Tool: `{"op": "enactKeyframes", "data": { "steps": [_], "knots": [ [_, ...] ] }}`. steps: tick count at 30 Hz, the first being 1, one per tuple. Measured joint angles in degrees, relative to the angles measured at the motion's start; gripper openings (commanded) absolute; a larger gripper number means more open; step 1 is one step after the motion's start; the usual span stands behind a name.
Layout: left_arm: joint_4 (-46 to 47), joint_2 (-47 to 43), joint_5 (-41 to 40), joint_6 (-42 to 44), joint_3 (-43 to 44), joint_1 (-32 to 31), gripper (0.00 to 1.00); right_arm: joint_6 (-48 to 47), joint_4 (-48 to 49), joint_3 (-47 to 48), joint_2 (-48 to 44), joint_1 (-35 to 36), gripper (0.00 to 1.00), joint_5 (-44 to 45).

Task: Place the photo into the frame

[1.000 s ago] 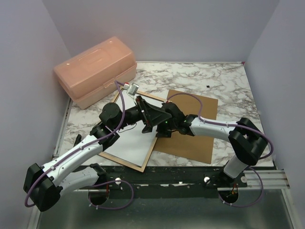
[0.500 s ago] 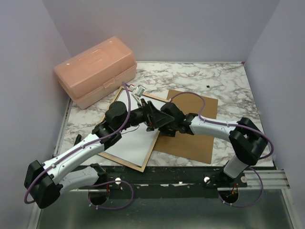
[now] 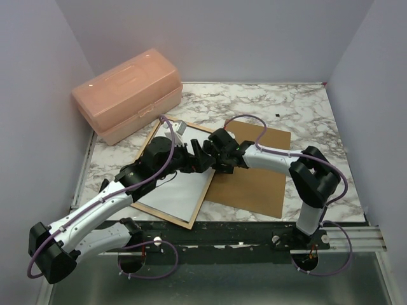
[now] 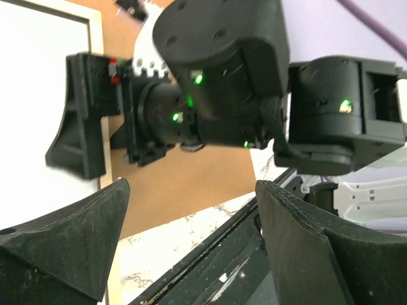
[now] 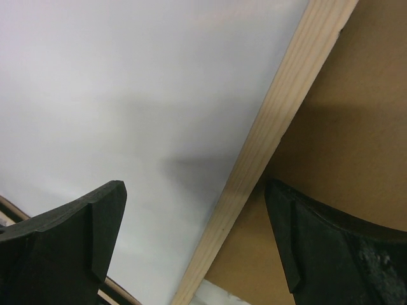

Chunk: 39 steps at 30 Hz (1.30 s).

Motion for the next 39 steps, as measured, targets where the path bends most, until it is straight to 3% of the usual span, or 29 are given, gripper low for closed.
{"op": "enactKeyframes", "data": {
  "steps": [11,17,25,31,39],
  "knots": [
    [-4.5,1.8,-2.4,1.7,-0.1,0.0,0.82,-7.5,0.5,3.2,1.4,-4.2,1.00,-1.1],
    [-4.8,5.8,-1.9,2.5,-0.3,-1.6,0.74,-7.5,2.4,-6.3,-6.2,-11.2,1.00,-4.9],
    [-4.0,17.3,0.6,4.3,0.5,-9.3,0.57,-6.7,2.4,-17.9,-17.2,-19.6,1.00,-7.3],
    [-4.3,27.9,1.7,4.5,3.9,-14.3,0.52,-4.7,2.2,-20.2,-16.6,-23.6,1.00,-8.8],
    [-8.2,40.0,-1.1,4.8,14.3,-15.7,0.42,0.0,1.8,-19.2,-13.8,-30.5,1.00,-15.2]
  ]
}}
